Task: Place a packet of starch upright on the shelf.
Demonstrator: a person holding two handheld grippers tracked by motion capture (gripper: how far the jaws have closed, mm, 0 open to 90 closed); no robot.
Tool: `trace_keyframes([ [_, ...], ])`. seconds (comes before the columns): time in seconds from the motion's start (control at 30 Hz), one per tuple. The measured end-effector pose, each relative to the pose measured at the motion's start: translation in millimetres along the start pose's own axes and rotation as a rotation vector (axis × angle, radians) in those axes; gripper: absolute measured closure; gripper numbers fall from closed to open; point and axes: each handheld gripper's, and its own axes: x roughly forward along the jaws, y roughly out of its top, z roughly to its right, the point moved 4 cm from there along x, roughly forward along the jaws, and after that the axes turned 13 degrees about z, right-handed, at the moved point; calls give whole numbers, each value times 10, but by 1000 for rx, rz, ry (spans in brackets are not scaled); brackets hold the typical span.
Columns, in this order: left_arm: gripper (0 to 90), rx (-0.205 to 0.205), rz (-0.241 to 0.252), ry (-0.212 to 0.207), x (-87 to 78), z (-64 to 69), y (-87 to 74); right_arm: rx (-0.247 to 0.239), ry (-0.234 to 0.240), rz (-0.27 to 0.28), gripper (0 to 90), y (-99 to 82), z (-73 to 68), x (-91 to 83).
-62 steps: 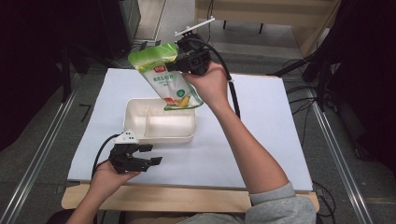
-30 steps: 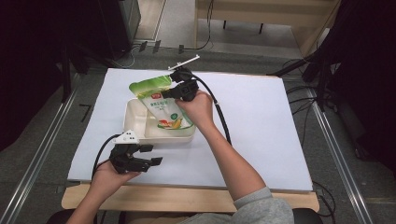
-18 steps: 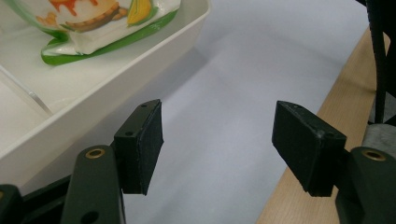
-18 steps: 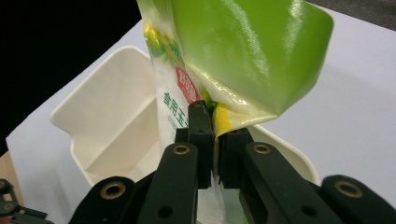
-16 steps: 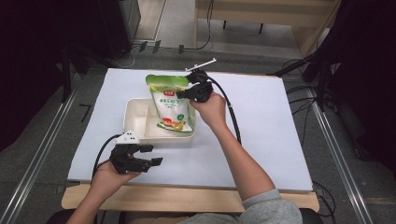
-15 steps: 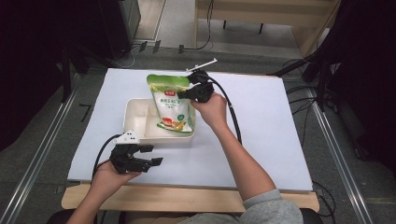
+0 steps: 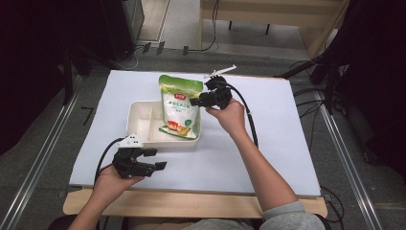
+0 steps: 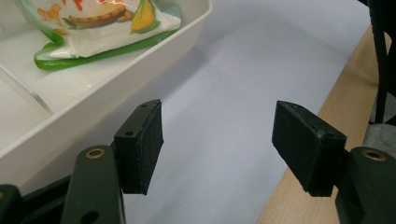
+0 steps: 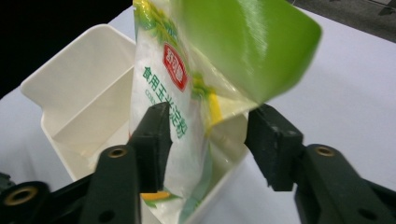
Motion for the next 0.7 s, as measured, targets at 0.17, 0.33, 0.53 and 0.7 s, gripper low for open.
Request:
trace_keyframes([
  [0.17, 343, -4, 2, 3, 1, -1, -1, -11, 0, -2, 484, -27, 26, -182],
  [0.33, 343, -4, 2, 4, 0, -1, -2, -15, -7, -7, 472, -126, 63, -354],
  [0.53, 343, -5, 1, 8, -2, -6, -2, -50, -13, -28, 455, -322, 85, -582],
  [0.7, 343, -5, 1, 0, 2, 13, 0, -50, -8, -17, 450, -478, 88, -784],
])
